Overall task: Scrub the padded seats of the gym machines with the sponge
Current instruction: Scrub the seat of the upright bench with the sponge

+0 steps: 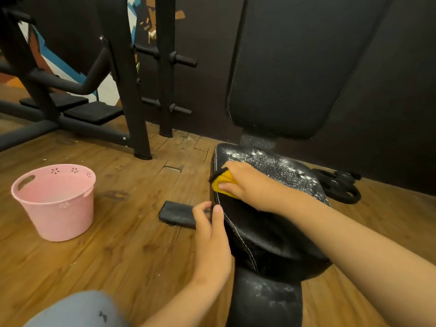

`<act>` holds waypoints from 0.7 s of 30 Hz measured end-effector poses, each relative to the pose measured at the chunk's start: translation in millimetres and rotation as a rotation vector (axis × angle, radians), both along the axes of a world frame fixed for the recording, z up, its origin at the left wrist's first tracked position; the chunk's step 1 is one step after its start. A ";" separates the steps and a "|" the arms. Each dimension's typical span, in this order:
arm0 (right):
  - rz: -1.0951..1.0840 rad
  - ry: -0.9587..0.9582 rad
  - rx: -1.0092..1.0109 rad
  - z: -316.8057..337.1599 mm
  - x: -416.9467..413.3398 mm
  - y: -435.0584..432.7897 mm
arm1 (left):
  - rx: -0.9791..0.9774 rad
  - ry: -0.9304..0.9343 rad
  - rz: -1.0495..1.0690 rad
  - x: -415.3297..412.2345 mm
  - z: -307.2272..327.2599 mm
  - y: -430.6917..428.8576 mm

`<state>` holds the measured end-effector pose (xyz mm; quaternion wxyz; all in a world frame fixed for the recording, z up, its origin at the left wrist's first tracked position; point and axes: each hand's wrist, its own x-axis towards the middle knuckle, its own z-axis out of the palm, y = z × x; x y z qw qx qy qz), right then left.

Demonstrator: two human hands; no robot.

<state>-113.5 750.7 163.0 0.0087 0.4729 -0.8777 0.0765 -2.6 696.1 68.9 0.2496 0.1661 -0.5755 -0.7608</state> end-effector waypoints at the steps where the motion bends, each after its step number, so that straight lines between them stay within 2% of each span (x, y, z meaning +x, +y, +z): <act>1: -0.025 0.008 -0.005 0.7 -9.1 -9.0 | 0.009 -0.006 0.004 -0.5 1.3 0.2; 7: 0.018 -0.074 -0.015 5.7 -10.9 -8.0 | 0.163 -0.068 -0.020 -14.9 6.2 -14.3; 13: 0.086 -0.069 0.017 2.6 -16.5 -0.1 | 0.291 0.037 -0.010 -41.3 3.4 -18.4; 17: -0.037 0.015 0.047 4.5 -58.7 -28.7 | 0.374 0.100 -0.053 -42.4 3.9 -17.7; 21: -0.139 0.077 0.081 9.6 -80.5 -52.2 | 0.389 0.070 -0.135 -49.9 7.6 -34.7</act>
